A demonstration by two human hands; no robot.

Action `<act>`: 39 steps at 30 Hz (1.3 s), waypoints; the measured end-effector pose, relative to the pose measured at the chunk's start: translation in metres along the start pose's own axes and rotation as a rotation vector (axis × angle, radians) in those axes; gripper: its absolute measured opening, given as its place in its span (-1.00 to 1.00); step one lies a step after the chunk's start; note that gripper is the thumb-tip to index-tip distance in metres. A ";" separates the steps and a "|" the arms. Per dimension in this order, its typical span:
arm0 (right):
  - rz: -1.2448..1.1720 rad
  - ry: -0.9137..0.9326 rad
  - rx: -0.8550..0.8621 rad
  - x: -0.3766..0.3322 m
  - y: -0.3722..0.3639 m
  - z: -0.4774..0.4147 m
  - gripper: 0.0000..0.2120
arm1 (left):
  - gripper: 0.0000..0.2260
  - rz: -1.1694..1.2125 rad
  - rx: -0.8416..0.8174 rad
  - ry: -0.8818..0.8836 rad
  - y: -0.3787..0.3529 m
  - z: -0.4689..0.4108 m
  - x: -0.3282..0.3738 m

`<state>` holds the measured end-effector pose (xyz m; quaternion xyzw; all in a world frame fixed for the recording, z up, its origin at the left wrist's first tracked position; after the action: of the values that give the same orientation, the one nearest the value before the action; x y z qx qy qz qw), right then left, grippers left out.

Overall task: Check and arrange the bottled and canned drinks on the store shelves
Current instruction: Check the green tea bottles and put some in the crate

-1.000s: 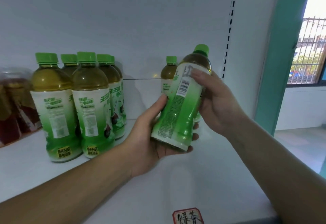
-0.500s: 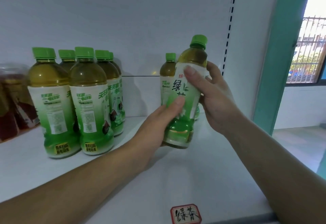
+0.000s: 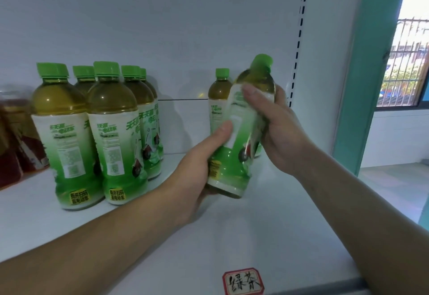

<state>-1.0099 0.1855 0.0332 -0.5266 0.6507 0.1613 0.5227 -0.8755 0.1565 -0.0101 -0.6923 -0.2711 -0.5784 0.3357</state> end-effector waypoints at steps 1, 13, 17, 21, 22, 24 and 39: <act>-0.073 -0.051 -0.044 0.002 -0.001 0.000 -0.25 | -0.50 0.076 -0.051 0.084 -0.001 0.002 0.000; -0.023 -0.040 -0.111 0.002 -0.004 0.000 -0.33 | -0.47 0.112 -0.110 0.116 -0.001 0.005 0.000; 0.071 0.049 -0.039 -0.003 -0.002 0.003 -0.39 | -0.43 0.085 -0.127 0.107 -0.001 0.003 -0.001; 0.286 0.261 0.068 -0.011 -0.005 0.008 -0.30 | -0.48 -0.133 0.007 -0.145 -0.002 0.002 0.006; 0.283 0.242 0.052 -0.010 -0.007 0.008 -0.28 | -0.46 -0.142 0.031 -0.155 -0.002 0.001 0.006; 0.179 0.113 -0.020 -0.006 -0.007 0.005 -0.29 | -0.47 -0.024 0.001 -0.077 -0.002 0.001 0.005; 0.012 -0.053 -0.174 0.000 -0.012 0.009 -0.33 | -0.47 0.139 -0.120 0.054 -0.001 0.005 0.004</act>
<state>-0.9956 0.1875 0.0340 -0.5616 0.6234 0.2343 0.4910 -0.8726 0.1610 -0.0066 -0.7127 -0.1781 -0.5872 0.3401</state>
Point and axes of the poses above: each hand's wrist, its own z-axis away from the middle knuckle, its own y-axis out of the back of the hand, x = y × z, the point moved 4 cm from there along -z, towards the middle knuckle, and after that the axes turned 7 degrees about x, right-handed, at the moved point
